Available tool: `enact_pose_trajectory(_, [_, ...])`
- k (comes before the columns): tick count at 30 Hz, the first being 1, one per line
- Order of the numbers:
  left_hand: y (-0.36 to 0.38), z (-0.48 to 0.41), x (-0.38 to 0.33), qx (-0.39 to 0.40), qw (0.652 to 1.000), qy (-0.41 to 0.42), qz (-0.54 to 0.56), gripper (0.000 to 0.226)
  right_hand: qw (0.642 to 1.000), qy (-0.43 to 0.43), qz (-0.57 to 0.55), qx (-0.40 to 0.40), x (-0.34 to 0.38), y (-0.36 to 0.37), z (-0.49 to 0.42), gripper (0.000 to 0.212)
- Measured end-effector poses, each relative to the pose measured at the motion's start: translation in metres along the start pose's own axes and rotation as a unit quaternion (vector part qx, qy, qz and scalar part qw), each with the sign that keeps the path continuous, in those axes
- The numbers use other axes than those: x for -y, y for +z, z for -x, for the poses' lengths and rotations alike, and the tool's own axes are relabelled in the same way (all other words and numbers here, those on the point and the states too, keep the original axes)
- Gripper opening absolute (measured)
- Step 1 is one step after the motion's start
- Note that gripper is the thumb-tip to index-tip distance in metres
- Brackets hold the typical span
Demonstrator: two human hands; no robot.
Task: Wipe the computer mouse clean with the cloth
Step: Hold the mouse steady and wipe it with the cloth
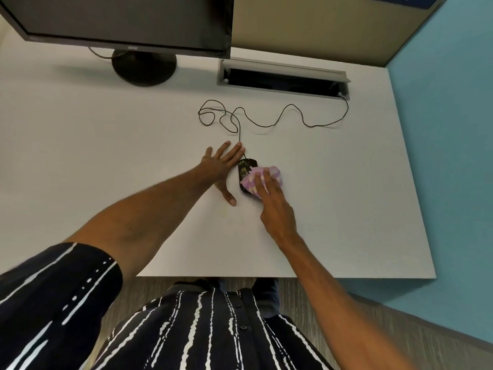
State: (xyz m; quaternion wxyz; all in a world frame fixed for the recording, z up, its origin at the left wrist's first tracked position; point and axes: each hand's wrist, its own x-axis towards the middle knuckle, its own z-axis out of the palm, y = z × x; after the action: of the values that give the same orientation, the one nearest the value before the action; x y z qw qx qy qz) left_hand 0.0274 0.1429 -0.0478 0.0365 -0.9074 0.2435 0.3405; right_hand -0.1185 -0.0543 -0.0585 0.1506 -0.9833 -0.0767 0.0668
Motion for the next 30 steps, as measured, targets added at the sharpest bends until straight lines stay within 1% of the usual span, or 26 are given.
enact_pose_trajectory(2, [0.001, 0.000, 0.000, 0.002, 1.000, 0.001, 0.001, 0.181, 1.000, 0.014, -0.015, -0.004, -0.008, 0.002, 0.012, 0.086])
enact_pose_trajectory(5, [0.002, 0.000, 0.000, -0.006, 1.000, -0.001, -0.001, 0.182, 0.995, 0.075, -0.049, -0.043, -0.014, -0.003, 0.016, 0.086])
enact_pose_trajectory(7, [0.002, 0.001, 0.000, -0.008, 1.000, -0.002, -0.004, 0.181, 0.992, 0.097, -0.048, -0.061, -0.015, -0.008, 0.007, 0.085])
enact_pose_trajectory(10, [0.001, 0.000, -0.001, 0.002, 1.000, -0.002, -0.001, 0.182, 0.995, 0.062, -0.045, -0.059, -0.007, -0.014, -0.010, 0.085])
enact_pose_trajectory(14, [0.000, -0.002, -0.001, 0.010, 1.000, -0.006, 0.001, 0.181, 1.000, -0.003, -0.019, -0.006, 0.005, -0.005, -0.010, 0.087])
enact_pose_trajectory(18, [0.001, -0.002, -0.002, 0.006, 1.000, -0.007, 0.002, 0.181, 1.000, -0.004, 0.016, 0.021, 0.000, 0.006, 0.005, 0.090])
enact_pose_trajectory(23, [0.000, -0.003, -0.003, 0.012, 1.000, -0.008, 0.004, 0.182, 0.997, -0.023, 0.060, 0.050, -0.024, 0.002, 0.032, 0.086])
enact_pose_trajectory(26, [0.001, -0.002, -0.003, 0.008, 1.000, -0.011, -0.001, 0.183, 1.000, -0.002, 0.023, 0.015, -0.032, -0.009, 0.038, 0.085])
enact_pose_trajectory(28, [0.000, -0.002, -0.004, 0.007, 1.000, -0.012, 0.000, 0.183, 0.999, 0.029, 0.002, -0.019, -0.028, -0.015, 0.029, 0.085])
enact_pose_trajectory(30, [0.000, -0.002, -0.004, 0.013, 1.000, -0.010, 0.003, 0.182, 0.998, 0.041, -0.003, -0.043, -0.017, -0.018, 0.013, 0.088])
